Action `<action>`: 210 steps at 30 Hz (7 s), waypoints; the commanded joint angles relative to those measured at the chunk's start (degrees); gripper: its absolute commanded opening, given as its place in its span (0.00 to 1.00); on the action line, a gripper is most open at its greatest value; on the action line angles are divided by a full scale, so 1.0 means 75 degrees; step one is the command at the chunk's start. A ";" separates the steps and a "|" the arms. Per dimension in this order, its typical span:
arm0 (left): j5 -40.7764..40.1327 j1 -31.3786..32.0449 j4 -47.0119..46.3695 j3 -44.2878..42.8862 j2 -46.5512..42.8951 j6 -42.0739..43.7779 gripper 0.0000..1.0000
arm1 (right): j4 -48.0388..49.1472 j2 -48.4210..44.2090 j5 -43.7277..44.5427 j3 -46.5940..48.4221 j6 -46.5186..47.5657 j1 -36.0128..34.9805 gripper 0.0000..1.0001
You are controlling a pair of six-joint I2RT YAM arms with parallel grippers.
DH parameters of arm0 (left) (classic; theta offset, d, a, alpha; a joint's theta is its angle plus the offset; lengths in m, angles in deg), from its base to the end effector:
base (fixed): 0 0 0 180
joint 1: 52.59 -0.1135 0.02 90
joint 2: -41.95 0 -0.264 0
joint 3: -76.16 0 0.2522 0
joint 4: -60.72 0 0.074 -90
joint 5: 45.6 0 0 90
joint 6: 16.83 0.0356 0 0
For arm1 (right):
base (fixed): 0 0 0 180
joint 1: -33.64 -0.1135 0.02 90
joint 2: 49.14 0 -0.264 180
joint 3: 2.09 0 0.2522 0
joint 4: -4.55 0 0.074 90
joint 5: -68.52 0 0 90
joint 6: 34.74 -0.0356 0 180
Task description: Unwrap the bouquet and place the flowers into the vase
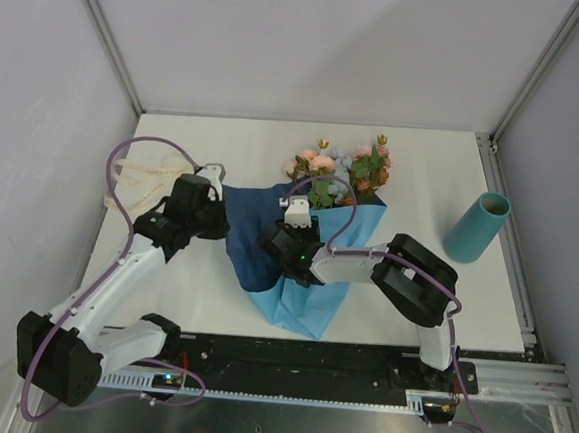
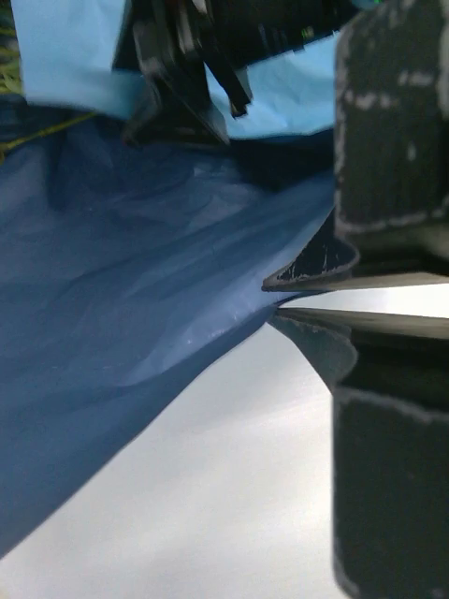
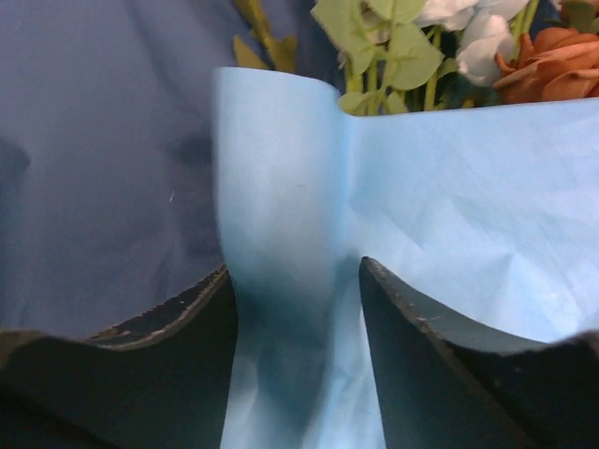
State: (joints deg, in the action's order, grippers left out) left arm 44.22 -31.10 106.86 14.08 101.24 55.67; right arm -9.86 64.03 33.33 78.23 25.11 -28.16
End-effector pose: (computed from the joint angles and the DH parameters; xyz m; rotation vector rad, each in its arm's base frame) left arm 0.2017 -0.0793 0.2775 0.0803 2.3504 -0.3349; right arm 0.2146 0.3387 0.1500 -0.1528 2.0054 -0.1556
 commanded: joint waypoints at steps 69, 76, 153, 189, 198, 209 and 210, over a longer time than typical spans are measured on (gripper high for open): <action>-0.1001 -0.1078 -0.0282 -0.4049 0.6346 -0.0456 0.00 | -0.4639 -1.0049 -0.2779 -0.3293 -0.1487 0.2810 0.64; -0.0910 -0.1081 -0.0276 -0.4000 0.6357 -0.0551 0.00 | -0.3088 -1.0012 -0.3282 -0.2915 -0.0317 0.2842 0.65; 0.0363 -0.0287 -0.1097 0.3344 -0.0293 -0.5430 0.38 | -0.1094 -0.6095 -0.2973 -0.3660 -0.2048 -0.1490 0.45; 0.0829 -0.0286 -0.0283 0.0686 -0.2395 -0.0022 1.00 | 0.0939 -0.2887 -0.4625 -0.1266 -0.1945 0.3207 0.42; 0.0844 -0.0288 -0.0275 0.0716 -0.2476 -0.0034 1.00 | -0.1052 -0.0700 -0.3319 0.1343 -0.1131 0.2700 0.41; 0.0495 -0.0288 -0.0258 0.0741 -0.2570 -0.0068 1.00 | -0.2274 0.0720 -0.2986 0.2918 -0.0980 0.2600 0.39; 0.0459 -0.0288 -0.0254 0.0738 -0.2572 -0.0075 1.00 | -0.2389 0.0831 -0.2926 0.3027 -0.0970 0.2584 0.39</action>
State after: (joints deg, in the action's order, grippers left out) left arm 49.05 -33.22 105.53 19.55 82.66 53.79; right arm -22.67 67.70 7.89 95.59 16.67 -8.55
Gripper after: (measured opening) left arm 0.995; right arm 0.399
